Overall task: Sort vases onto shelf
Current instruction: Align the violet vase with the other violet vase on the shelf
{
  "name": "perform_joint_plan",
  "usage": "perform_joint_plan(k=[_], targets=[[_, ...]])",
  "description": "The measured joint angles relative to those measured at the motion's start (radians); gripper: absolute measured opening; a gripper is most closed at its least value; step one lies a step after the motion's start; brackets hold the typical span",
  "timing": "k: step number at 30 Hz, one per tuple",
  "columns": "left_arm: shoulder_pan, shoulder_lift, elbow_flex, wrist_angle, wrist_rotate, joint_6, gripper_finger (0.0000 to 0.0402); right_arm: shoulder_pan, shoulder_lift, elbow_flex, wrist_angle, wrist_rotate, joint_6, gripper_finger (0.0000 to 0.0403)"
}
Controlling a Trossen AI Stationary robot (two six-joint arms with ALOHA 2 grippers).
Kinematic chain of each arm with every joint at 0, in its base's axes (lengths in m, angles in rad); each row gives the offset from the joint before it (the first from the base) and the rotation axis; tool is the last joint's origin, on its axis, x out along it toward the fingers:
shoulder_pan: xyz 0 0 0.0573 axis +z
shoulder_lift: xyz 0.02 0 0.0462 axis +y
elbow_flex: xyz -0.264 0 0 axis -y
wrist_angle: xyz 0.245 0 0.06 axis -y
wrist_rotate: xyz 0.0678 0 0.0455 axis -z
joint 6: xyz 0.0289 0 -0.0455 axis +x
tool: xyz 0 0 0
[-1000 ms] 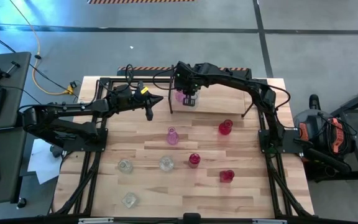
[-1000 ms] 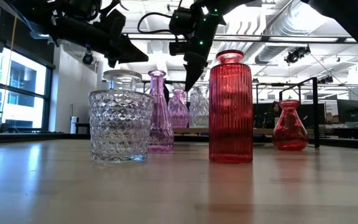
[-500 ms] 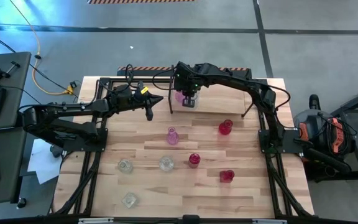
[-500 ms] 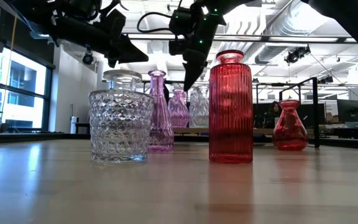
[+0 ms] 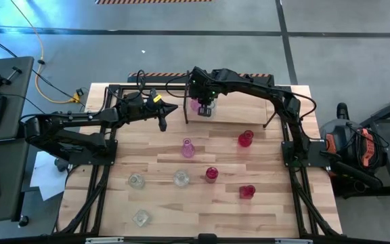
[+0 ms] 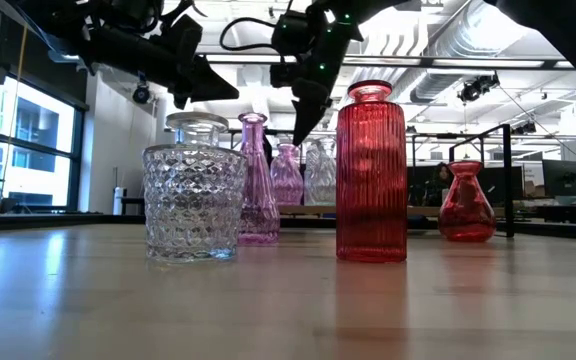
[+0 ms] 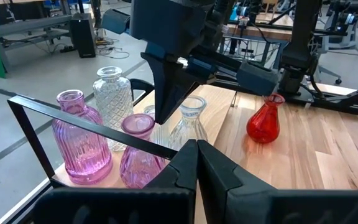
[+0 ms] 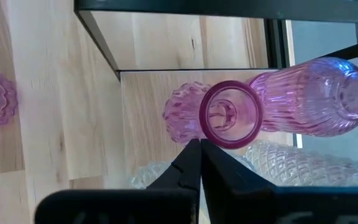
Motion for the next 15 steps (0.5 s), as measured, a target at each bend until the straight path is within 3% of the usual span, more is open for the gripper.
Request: perform_joint_plan(k=[9, 15], targets=[[0.0, 0.0, 0.0, 0.0, 0.0, 0.0, 0.0, 0.009, 0.012, 0.0, -0.024, -0.005, 0.022, 0.0], [0.0, 0.0, 0.0, 0.0, 0.0, 0.0, 0.0, 0.008, 0.093, 0.0, -0.024, -0.019, 0.004, 0.0]])
